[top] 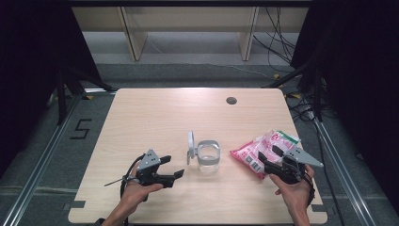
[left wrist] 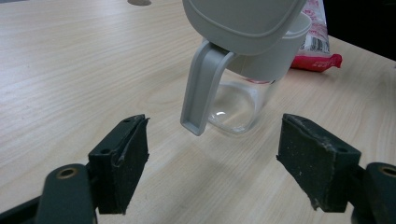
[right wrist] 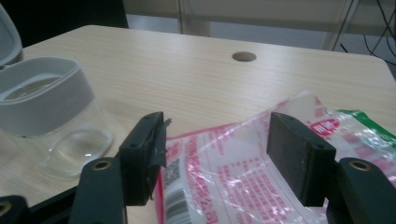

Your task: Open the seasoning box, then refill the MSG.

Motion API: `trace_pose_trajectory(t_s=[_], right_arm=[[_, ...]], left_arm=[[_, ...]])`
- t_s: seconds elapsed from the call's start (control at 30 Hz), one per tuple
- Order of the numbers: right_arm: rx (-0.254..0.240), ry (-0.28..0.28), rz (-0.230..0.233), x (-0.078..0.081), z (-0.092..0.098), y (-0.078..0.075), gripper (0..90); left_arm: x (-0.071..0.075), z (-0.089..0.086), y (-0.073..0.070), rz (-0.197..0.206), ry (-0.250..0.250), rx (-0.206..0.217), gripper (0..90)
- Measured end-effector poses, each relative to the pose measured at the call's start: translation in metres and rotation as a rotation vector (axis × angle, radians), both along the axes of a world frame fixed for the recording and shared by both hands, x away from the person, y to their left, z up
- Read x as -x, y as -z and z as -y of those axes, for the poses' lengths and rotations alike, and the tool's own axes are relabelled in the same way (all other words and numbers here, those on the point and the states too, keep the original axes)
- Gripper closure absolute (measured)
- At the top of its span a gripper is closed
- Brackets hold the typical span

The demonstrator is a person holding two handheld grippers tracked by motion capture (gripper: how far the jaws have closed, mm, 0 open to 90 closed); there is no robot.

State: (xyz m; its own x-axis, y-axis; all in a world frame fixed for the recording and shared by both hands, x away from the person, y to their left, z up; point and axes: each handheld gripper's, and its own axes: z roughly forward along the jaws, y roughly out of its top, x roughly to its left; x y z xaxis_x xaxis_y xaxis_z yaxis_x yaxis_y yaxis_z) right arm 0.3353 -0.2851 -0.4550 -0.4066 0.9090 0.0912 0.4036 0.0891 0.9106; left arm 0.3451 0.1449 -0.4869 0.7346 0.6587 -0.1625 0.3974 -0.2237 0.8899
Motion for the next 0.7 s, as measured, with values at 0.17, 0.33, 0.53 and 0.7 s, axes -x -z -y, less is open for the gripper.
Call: trace_pose_trajectory(t_s=[0.17, 0.33, 0.53, 0.7], right_arm=[[-0.011, 0.038, -0.030, 0.003, 0.008, 0.005, 35.9], [0.003, 0.064, -0.038, 0.005, 0.012, 0.008, 34.2], [-0.012, 0.058, -0.021, 0.007, 0.020, 0.012, 32.6], [-0.009, 0.081, -0.038, 0.010, 0.026, 0.016, 28.2]], left_arm=[[0.001, 0.002, 0.001, -0.004, 0.006, -0.002, 22.8], [0.001, 0.004, 0.001, -0.008, 0.004, 0.017, 22.8], [0.002, 0.004, 0.000, -0.005, 0.004, 0.000, 22.7], [0.002, 0.004, 0.001, -0.009, 0.008, 0.000, 22.7]])
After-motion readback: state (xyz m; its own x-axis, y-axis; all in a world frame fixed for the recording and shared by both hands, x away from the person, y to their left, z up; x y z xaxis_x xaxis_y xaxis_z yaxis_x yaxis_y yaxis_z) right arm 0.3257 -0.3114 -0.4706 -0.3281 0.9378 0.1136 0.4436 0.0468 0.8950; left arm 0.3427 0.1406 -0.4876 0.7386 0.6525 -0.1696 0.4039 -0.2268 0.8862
